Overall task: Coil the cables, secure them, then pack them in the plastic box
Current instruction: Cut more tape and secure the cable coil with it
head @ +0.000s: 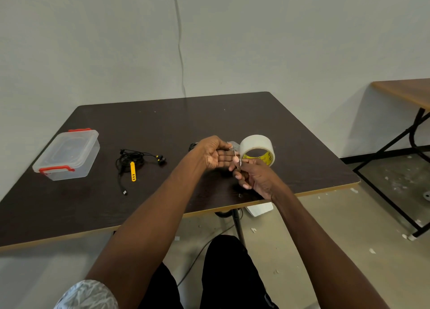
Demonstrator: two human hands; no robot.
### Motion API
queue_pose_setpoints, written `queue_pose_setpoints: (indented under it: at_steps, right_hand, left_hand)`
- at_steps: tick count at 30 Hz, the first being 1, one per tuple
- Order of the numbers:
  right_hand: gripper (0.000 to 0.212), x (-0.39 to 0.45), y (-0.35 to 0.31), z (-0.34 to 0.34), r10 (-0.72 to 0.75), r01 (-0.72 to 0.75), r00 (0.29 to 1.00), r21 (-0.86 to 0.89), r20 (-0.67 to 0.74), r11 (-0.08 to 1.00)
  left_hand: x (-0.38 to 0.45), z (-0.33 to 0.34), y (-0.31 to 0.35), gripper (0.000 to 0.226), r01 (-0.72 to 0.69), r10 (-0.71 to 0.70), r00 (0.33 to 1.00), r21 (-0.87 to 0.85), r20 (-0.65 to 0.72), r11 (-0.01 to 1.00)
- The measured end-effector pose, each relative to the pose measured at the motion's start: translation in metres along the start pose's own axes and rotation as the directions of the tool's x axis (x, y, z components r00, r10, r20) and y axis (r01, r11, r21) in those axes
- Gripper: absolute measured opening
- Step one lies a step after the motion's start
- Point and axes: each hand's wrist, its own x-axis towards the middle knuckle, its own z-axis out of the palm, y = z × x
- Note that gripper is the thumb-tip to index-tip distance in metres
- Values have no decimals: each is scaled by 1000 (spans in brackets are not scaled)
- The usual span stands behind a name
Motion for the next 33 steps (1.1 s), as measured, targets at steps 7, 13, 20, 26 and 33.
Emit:
queue_pose_setpoints:
  at_steps: [7,13,20,26,33]
  right_hand:
    - [30,-2,0,4,-47,49,997,39,-56,998]
    - [48,-2,-4,5,23,-23,1000,104,-3,994]
    - [37,-7,1,-1,98,-105,991,75,89,992]
    - [6,-12,1,-4,43,-59,992,128,120,990]
    - [47,-9,-2,-1,104,-107,992,29,70,994]
  left_hand:
    - [0,2,1,13,-2,2,1000,2,-15,1000]
    - [2,4,0,14,-12,12,1000,7,-14,1000]
    - [4,4,-1,15,-6,4,999,-27,-44,1000]
    - [5,7,1,14,9,-9,1000,14,-9,1000]
    - [7,5,0,13,5,-5,1000,0,-5,1000]
